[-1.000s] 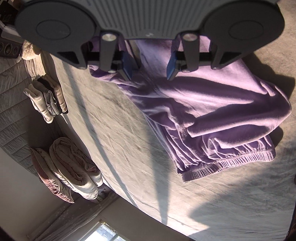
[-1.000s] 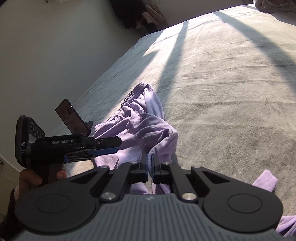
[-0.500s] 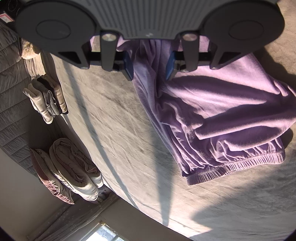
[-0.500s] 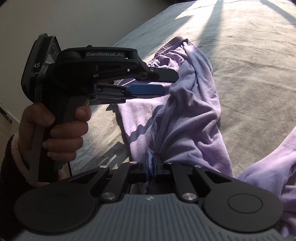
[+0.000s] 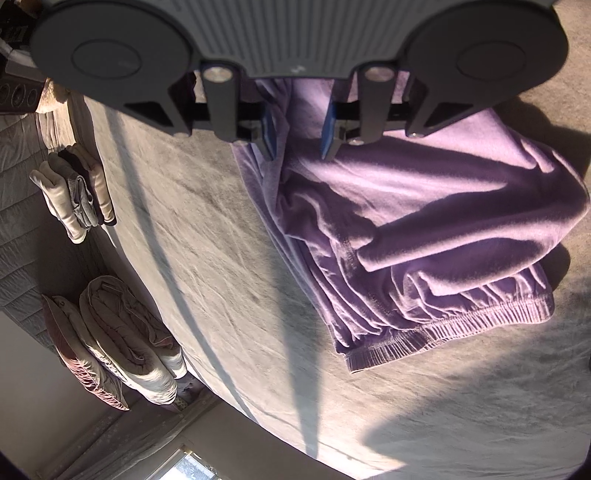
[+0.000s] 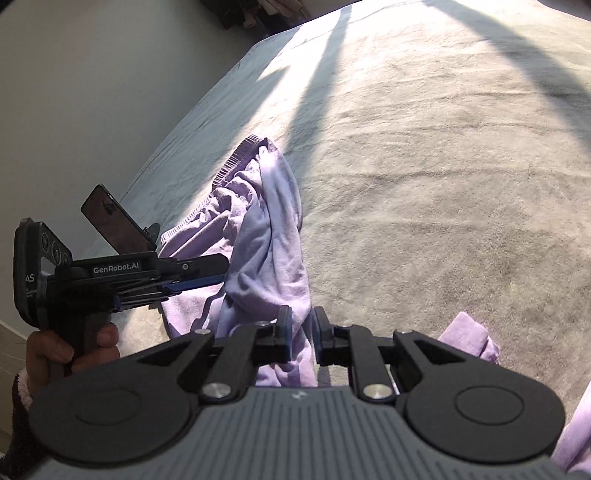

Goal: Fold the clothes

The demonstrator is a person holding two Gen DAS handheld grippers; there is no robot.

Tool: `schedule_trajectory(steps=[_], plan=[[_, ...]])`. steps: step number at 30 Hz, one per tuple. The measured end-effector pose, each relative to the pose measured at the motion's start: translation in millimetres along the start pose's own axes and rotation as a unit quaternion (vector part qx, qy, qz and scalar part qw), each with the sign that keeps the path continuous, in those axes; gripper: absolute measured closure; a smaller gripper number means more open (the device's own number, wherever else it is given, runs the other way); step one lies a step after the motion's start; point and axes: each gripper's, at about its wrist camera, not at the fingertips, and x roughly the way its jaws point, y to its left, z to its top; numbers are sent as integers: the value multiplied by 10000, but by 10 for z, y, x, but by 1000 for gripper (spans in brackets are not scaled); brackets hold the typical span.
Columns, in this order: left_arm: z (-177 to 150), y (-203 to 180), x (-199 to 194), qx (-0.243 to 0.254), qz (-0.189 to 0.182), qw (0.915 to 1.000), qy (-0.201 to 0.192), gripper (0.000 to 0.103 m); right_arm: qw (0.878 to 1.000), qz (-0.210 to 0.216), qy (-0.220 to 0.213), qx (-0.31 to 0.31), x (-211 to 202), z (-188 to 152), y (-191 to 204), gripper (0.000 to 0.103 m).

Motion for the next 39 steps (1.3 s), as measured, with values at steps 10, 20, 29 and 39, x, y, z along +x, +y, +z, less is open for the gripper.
schedule_trajectory(steps=[10,20,29,39], plan=[[149,237,4,-377,129,9992,-64,77,9936,252,15,1100,513,456,-187,68],[230,414,-22,-645,28,9979,-72,77,9886,-270,-394,1424,788,709,-111,76],[225,383,-11,-635,12,9980,-36,77,9840,-1616,-684,320,961,575,437,84],[239,489,-86,-836,60,9964,-120,77,9570,-2561,-798,-1108,1162,468,797,103]])
